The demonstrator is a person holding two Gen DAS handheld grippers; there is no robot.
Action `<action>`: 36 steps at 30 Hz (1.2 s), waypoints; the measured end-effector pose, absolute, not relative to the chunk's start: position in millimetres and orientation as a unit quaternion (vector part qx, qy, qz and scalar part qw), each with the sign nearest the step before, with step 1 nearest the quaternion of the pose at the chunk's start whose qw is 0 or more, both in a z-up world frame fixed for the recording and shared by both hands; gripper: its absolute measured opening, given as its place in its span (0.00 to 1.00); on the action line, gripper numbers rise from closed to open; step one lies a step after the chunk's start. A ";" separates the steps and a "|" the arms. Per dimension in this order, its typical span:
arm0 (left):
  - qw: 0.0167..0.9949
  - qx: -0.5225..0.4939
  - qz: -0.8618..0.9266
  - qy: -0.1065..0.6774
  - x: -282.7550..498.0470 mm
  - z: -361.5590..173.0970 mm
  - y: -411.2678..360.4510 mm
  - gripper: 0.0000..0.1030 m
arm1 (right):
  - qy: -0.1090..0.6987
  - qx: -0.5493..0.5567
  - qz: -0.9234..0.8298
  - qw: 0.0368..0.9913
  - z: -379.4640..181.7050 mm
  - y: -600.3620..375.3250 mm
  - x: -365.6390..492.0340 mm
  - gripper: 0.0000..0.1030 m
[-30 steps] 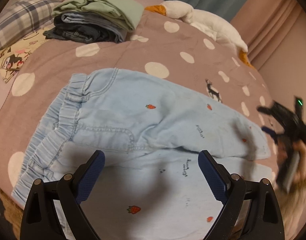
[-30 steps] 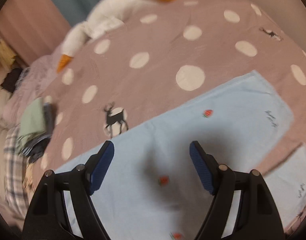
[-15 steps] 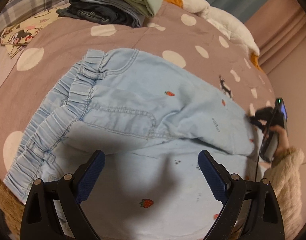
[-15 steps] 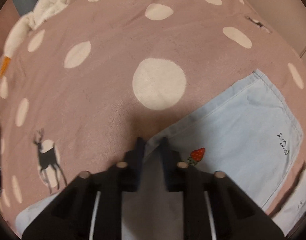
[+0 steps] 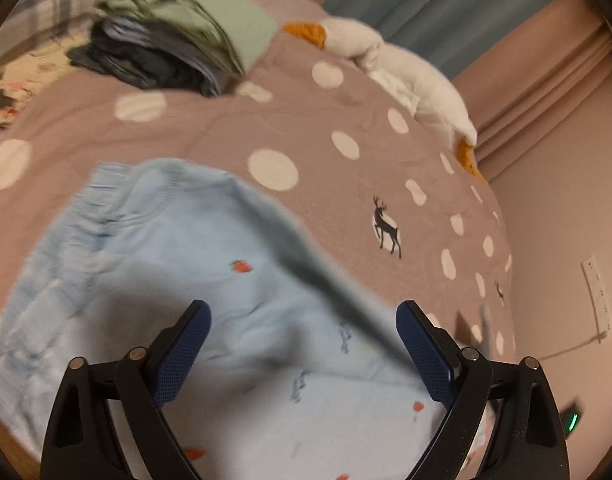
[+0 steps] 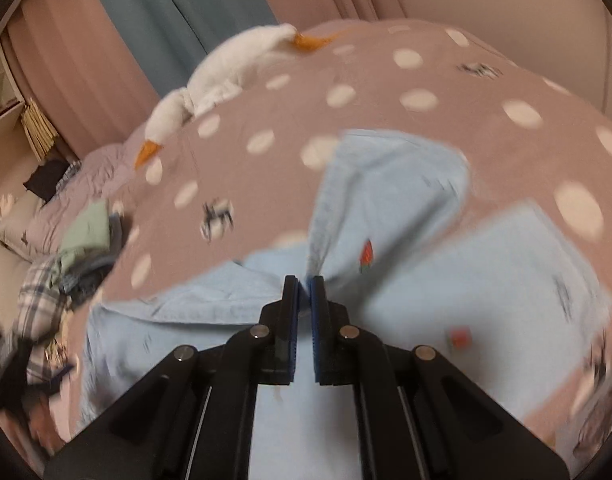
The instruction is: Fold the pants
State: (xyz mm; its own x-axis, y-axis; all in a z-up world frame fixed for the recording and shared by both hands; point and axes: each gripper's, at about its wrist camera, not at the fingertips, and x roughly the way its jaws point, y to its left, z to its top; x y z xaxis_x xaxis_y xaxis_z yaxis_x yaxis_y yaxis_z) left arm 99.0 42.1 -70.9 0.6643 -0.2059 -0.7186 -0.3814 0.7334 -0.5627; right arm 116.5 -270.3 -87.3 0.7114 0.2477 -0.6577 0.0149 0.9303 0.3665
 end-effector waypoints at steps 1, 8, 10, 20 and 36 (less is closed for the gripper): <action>0.832 -0.368 0.041 0.413 111.3 -77.6 41.1 0.90 | 0.381 0.181 0.060 0.905 -97.1 -272.8 113.6 0.05; 0.794 -0.393 0.057 0.461 163.0 -127.8 57.0 0.04 | 0.412 0.216 0.056 0.883 -136.2 -287.2 109.0 0.05; 0.792 -0.405 0.046 0.454 150.1 -123.5 62.0 0.01 | 0.414 0.217 0.057 0.882 -136.6 -287.5 108.0 0.05; 0.831 -0.354 -0.036 0.428 4.4 -92.5 59.6 0.01 | 0.402 0.164 0.023 0.900 -110.6 -300.5 86.5 0.06; 0.805 -0.387 0.085 0.442 -32.7 -126.0 117.9 0.34 | 0.449 0.143 -0.009 0.882 -142.2 -305.6 82.9 0.05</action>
